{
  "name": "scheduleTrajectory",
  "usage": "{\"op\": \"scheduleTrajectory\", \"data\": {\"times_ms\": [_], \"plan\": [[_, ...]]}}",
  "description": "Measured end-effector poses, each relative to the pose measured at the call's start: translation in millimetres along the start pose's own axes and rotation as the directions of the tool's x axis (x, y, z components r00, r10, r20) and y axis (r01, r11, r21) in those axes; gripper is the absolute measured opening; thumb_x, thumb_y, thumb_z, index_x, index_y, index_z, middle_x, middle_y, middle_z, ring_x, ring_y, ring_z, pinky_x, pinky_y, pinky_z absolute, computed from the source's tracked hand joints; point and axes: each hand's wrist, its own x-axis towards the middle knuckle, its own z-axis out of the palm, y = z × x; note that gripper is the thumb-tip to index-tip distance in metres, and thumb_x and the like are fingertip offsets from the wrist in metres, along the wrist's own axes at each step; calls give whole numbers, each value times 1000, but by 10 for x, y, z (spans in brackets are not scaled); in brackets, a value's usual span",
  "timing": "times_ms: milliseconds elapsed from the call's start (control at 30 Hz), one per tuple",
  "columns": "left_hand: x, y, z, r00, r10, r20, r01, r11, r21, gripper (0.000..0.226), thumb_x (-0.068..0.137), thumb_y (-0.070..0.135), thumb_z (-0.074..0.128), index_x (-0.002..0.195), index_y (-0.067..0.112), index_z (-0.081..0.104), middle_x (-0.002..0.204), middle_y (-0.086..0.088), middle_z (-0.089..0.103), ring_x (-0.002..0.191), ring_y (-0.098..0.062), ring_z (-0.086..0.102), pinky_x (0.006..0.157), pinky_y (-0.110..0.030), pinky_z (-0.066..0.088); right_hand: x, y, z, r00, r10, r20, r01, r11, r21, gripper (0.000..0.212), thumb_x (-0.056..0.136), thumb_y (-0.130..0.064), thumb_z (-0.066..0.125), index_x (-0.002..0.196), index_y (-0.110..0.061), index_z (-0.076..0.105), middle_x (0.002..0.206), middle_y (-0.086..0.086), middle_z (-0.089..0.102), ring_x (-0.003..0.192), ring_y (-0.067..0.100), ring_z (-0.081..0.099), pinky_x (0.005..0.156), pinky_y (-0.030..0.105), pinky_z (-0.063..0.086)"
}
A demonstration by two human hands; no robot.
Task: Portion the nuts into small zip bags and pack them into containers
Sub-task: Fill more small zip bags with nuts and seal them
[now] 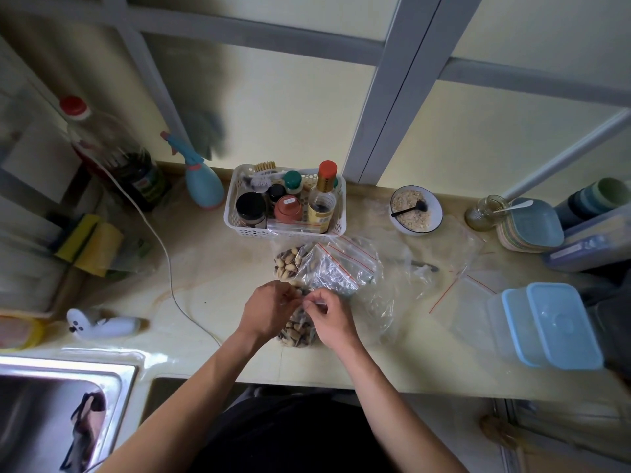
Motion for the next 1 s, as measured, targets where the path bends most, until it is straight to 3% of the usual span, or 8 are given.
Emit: {"op": "scheduleTrajectory", "data": {"times_ms": [133, 233, 333, 533, 667, 767, 867, 1000], "plan": [[7, -18, -51, 999, -23, 43, 24, 999, -31, 19, 84, 38, 70, 90, 19, 73, 91, 4, 73, 83, -14, 68, 74, -31, 54, -32, -37, -37, 1000, 2, -27, 0, 999, 49, 4, 94, -13, 67, 90, -14, 68, 89, -10, 71, 86, -13, 62, 76, 5, 42], [6, -52, -110, 999, -35, 24, 37, 998, -58, 9, 84, 25, 77, 87, 17, 74, 87, 8, 72, 77, -6, 66, 66, -9, 44, -52, -47, -127, 1000, 5, -10, -4, 992, 126, 3, 93, -13, 68, 93, -15, 68, 89, -11, 70, 86, -11, 63, 76, 7, 44], [-26, -56, -144, 999, -48, 8, 49, 992, -114, 6, 83, 22, 78, 81, 21, 73, 78, 14, 70, 74, 3, 64, 62, -5, 40, -85, -59, -158, 999, -4, 42, -2, 988, 153, 11, 92, -16, 69, 99, -24, 66, 95, -9, 71, 91, -6, 65, 77, 12, 49], [-98, -9, -135, 999, -32, 19, 35, 975, -221, 12, 83, 14, 77, 77, 21, 71, 81, 11, 74, 79, 4, 69, 65, -6, 44, -106, -67, -119, 997, -61, 40, 56, 992, 109, 6, 91, -19, 72, 87, -19, 68, 90, -9, 75, 94, -1, 69, 80, 13, 50], [-117, 4, -93, 1000, -22, 9, 23, 973, -229, 7, 83, 15, 76, 79, 19, 71, 82, 9, 74, 77, 0, 70, 71, -22, 56, -98, -48, -72, 997, -74, 13, 73, 996, 58, 8, 92, -17, 71, 85, -18, 68, 87, -9, 75, 90, -1, 70, 80, 10, 48], [-137, 19, -60, 1000, -26, -10, 23, 980, -199, 9, 80, 26, 74, 80, 18, 70, 83, 7, 73, 78, -6, 71, 70, -31, 58, -98, -27, -27, 997, -80, 20, 80, 996, 26, 9, 92, -18, 69, 84, -20, 67, 87, -7, 75, 89, 2, 70, 82, 18, 52], [-167, 27, -41, 1000, -19, -23, 15, 984, -176, 27, 72, 43, 63, 79, 18, 69, 82, 6, 71, 77, -9, 71, 69, -32, 58, -103, -13, -19, 994, -99, 35, 99, 995, -8, 7, 91, -19, 67, 84, -19, 65, 88, -5, 73, 90, 8, 70, 87, 31, 56], [-184, 42, -23, 999, -26, -21, 22, 983, -181, 41, 69, 53, 54, 81, 17, 68, 84, 4, 71, 78, -11, 70, 71, -32, 57, -136, -22, -16, 993, -112, 27, 113, 993, -31, 5, 90, -19, 65, 85, -17, 65, 88, -4, 72, 89, 10, 69, 88, 34, 56]]}}
